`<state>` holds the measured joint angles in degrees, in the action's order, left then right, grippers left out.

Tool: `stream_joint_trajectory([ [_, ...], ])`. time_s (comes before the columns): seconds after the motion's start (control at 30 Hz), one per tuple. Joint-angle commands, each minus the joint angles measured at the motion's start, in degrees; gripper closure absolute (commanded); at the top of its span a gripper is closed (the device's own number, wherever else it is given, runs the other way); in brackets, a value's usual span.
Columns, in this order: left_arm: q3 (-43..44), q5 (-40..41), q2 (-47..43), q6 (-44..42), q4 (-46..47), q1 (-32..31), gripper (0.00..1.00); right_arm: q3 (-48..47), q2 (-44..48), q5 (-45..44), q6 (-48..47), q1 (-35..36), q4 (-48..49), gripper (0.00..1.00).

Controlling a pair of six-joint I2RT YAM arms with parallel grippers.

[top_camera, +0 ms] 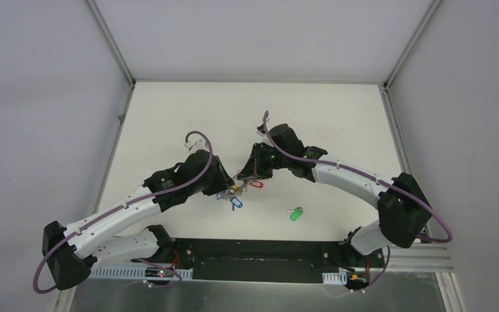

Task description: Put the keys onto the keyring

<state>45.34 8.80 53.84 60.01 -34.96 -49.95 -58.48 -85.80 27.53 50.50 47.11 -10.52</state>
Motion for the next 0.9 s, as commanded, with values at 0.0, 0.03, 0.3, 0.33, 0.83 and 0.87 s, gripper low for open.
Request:
stream_joint_trajectory([
  [0.0,-0.1,2.3,0.1,0.3,1.9,-0.6,0.67,-0.3,0.7,1.6,0.9,0.0,3.9,1.0],
  [0.03,-0.2,2.5,0.1,0.3,1.9,-0.6,0.67,-0.3,0.8,1.6,0.9,0.0,3.9,1.0],
  [0.3,-0.5,4.2,0.5,0.5,2.2,-0.6,0.66,-0.1,0.7,1.6,1.1,0.0,4.3,1.0],
  [0.33,-0.5,4.4,0.5,0.4,2.4,-0.7,0.66,-0.1,0.7,1.6,1.2,0.0,4.4,1.0],
  [0.83,0.4,3.0,1.1,-3.0,7.2,-0.6,0.77,0.4,0.6,1.7,1.6,0.1,5.1,1.0],
  [0.87,0.3,2.9,1.0,-3.0,7.2,-0.7,0.79,0.3,0.6,1.8,1.5,0.0,5.2,1.0],
])
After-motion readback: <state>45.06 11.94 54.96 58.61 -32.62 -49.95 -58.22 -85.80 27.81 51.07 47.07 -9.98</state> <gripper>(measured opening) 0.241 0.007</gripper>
